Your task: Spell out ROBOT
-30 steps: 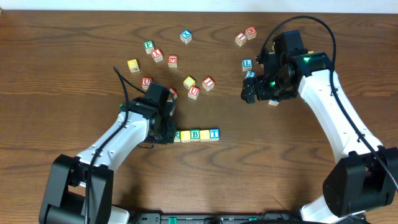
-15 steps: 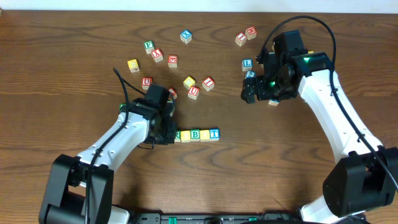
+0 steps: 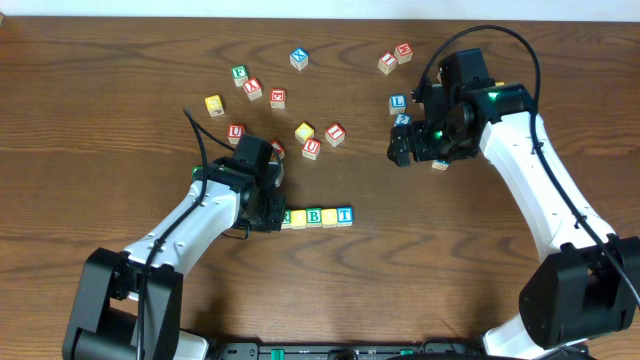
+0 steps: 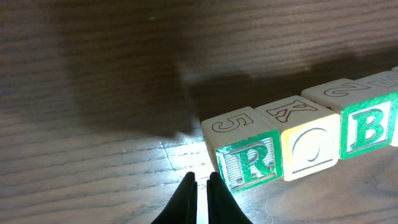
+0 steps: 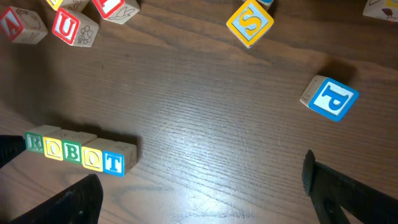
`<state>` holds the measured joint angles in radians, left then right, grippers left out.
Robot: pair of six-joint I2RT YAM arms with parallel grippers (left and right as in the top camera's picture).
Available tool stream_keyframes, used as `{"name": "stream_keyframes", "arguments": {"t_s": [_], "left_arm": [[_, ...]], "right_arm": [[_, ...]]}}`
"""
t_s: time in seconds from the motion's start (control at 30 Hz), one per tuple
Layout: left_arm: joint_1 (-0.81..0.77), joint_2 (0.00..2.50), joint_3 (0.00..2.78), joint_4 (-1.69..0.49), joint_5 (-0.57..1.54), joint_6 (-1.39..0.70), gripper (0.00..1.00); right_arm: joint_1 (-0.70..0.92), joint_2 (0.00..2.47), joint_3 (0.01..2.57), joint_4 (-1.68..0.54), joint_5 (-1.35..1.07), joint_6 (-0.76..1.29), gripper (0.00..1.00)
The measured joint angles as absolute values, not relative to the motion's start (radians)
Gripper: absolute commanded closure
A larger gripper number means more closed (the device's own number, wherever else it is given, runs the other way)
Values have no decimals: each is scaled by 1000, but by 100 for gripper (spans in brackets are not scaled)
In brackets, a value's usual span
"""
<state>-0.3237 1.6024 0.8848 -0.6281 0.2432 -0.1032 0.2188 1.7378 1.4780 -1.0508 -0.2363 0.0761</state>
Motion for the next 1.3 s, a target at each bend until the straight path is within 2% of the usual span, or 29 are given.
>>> {"name": "stream_keyframes", "arguments": {"t_s": [0.33,0.67,0.87,1.3], "left_arm": [[-324,1602,885,-617,263,-78,93],[-325,1602,885,-647,98,-181,93],[-325,1602,885,-646,72,-191,93],[-325,1602,885,-628,226,-83,93]], "right_arm": [[219,1738,1478,-1051,-236,76,1],[219,1738,1478,-1050,-236,76,1],[219,1738,1478,-1037,-236,82,1],[220,1738,1478,-1024,-236,104,1]]}}
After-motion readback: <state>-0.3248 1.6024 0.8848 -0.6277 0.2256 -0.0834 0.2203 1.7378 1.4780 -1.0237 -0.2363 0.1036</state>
